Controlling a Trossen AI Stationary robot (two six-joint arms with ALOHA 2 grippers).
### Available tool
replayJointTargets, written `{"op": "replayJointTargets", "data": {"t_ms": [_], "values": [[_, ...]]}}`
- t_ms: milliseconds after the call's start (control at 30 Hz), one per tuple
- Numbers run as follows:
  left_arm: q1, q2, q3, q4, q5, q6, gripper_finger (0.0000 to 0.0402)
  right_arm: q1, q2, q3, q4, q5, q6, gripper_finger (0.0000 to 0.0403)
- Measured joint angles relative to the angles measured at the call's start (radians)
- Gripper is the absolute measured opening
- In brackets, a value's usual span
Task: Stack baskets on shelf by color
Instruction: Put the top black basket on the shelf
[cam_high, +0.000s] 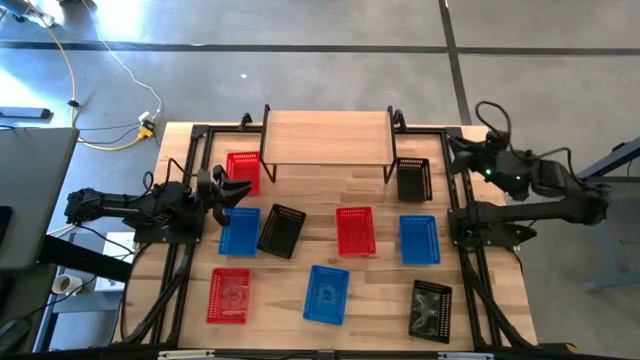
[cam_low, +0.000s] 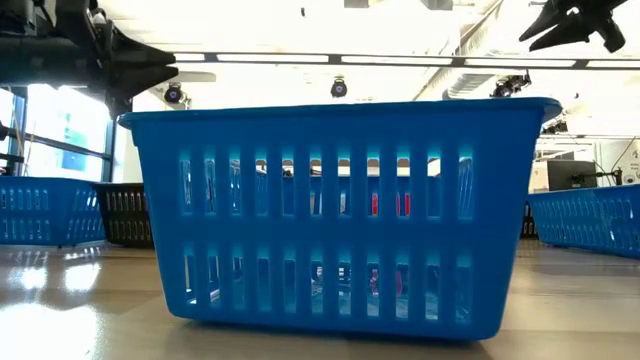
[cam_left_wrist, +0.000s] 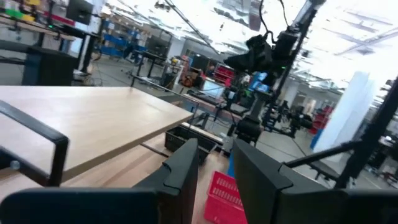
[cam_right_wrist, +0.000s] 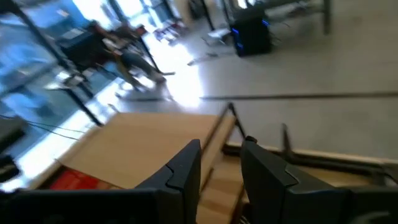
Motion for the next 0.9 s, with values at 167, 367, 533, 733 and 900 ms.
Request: {"op": "replayJointTargets", "data": {"t_ms": [167, 367, 533, 733, 900], "values": [[0.000, 0.000, 0.000, -0.002, -0.005, 0.008, 0.0090, -0.078, 0.125, 0.104, -0.154, -0.055, 0.091, 0.0101], [0.000, 0.000, 0.000, -0.003, -0.005, 0.008, 0.0090, -0.213, 0.274, 0.201, -0.239, -0.200, 0.112, 0.0101], [0.000, 0.000, 0.000, -0.003, -0.005, 0.008, 0.0090, -0.362, 0.391, 0.256, -0.324, -0.344, 0.121, 0.0101], [0.000, 0.000, 0.000, -0.008, 0.015, 0.008, 0.0090, -0.535, 0.489, 0.267, -0.444, -0.566, 0.173, 0.0101], [0.000, 0.000, 0.000, -0.011, 0.019, 0.008, 0.0090, -0.620, 0.550, 0.267, -0.493, -0.661, 0.163, 0.0101]]}}
